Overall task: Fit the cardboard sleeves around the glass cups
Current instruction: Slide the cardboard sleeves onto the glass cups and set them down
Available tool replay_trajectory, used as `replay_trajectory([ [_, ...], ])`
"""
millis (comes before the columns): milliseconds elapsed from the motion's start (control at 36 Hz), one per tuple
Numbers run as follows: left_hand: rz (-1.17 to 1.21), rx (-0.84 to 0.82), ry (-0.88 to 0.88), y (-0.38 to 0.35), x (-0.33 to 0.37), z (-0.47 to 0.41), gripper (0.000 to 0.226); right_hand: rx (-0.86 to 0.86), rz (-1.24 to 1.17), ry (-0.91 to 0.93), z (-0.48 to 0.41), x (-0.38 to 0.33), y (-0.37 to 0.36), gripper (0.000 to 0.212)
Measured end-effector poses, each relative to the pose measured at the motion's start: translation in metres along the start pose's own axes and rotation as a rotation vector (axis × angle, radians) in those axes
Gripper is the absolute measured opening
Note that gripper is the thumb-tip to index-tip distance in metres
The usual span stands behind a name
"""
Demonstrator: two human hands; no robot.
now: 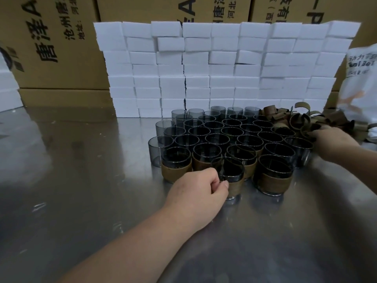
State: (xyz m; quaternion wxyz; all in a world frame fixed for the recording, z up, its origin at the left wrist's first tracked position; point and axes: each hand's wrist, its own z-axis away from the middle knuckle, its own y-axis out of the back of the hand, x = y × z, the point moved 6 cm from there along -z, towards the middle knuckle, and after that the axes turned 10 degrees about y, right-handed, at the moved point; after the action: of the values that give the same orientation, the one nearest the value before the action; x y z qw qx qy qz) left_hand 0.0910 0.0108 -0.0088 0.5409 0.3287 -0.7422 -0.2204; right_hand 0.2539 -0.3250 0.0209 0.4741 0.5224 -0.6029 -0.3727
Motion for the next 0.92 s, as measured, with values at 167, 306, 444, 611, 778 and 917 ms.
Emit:
replay_trajectory([
  [167,-0.015,0.0,0.02,0.001,0.0,-0.001,0.034,0.346,-0.234,-0.138,0.004,0.02,0.04,0.029],
  [306,-0.013,-0.006,0.013,0.001,0.001,0.0,0.035,0.525,-0.42,-0.181,0.02,0.014,0.068,0.035],
  [444,-0.008,0.01,0.022,0.001,0.001,-0.001,0.034,0.605,-0.482,-0.034,0.053,-0.022,0.076,0.021],
  [611,-0.004,-0.007,0.03,0.0,0.001,-0.001,0.034,0.497,-0.535,0.081,0.066,-0.06,0.049,0.017],
  [778,-0.003,-0.019,0.022,0.0,0.001,0.0,0.034,0.463,-0.541,0.081,0.062,-0.07,0.03,0.016],
  [917,0.008,-0.025,0.008,-0.001,0.001,0.0,0.034,0.449,-0.524,0.019,0.055,-0.058,0.031,0.016],
])
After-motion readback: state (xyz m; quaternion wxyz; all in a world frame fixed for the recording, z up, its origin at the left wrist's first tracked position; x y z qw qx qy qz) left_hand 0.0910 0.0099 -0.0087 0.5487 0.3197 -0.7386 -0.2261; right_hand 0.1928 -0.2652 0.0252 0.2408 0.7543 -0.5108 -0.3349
